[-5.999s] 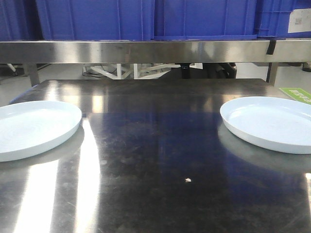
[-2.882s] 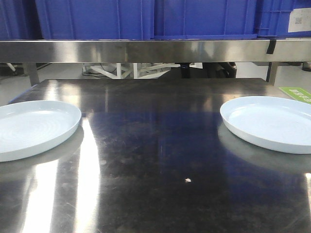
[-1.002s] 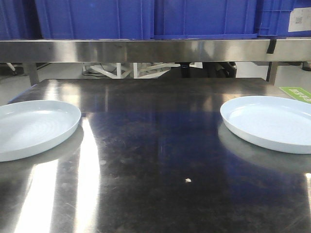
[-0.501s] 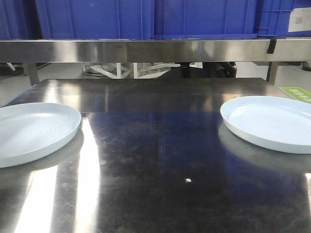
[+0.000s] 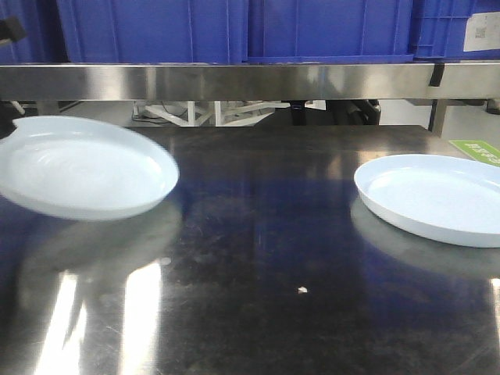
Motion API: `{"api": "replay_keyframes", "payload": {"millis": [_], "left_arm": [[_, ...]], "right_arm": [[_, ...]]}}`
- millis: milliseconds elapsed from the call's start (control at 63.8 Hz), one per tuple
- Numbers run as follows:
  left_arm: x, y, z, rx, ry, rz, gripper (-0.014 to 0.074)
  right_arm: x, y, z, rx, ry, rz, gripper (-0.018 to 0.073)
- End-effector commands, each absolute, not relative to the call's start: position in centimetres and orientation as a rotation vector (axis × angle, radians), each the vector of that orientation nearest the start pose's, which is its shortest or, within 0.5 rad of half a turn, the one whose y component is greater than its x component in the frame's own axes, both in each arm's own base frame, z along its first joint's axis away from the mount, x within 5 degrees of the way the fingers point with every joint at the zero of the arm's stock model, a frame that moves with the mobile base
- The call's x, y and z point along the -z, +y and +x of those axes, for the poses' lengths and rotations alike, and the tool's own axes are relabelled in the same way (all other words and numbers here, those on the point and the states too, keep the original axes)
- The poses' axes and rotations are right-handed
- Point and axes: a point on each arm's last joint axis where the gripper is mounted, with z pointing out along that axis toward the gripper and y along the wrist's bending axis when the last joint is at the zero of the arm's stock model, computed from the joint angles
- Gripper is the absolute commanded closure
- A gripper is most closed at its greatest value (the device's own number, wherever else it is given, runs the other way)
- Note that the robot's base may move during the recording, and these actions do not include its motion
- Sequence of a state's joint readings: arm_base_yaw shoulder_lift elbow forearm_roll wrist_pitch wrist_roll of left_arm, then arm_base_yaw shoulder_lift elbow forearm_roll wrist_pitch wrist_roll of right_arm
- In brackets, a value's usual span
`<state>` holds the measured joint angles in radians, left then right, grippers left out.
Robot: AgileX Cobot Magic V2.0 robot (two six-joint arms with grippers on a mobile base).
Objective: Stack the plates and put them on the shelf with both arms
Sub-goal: 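Grasp the rim of the white plate with the left gripper and lift, then lower the white plate onto the table center and open left gripper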
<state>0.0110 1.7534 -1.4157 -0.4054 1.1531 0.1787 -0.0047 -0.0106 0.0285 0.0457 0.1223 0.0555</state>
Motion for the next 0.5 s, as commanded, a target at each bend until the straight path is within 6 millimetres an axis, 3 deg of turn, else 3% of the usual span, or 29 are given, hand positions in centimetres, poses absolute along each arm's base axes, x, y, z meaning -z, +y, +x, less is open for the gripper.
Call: {"api": "replay_keyframes", "payload": {"millis": [0, 266, 486], "left_arm": [[-30.2, -3.9, 35.0, 0.669, 2.773, 0.045, 0.0516], [-30.5, -9.1, 35.1, 0.753, 2.686, 0.164, 0.0516], [-29.2, -14.5, 35.3, 0.863, 2.634, 0.224, 0.0516]], "right_arm": [[-20.1, 0.0, 5.5, -0.057, 1.522, 0.067, 0.051], [-20.1, 0.0, 5.5, -0.057, 1.522, 0.067, 0.051], [-20.1, 0.0, 5.5, -0.057, 1.522, 0.067, 0.051]]}}
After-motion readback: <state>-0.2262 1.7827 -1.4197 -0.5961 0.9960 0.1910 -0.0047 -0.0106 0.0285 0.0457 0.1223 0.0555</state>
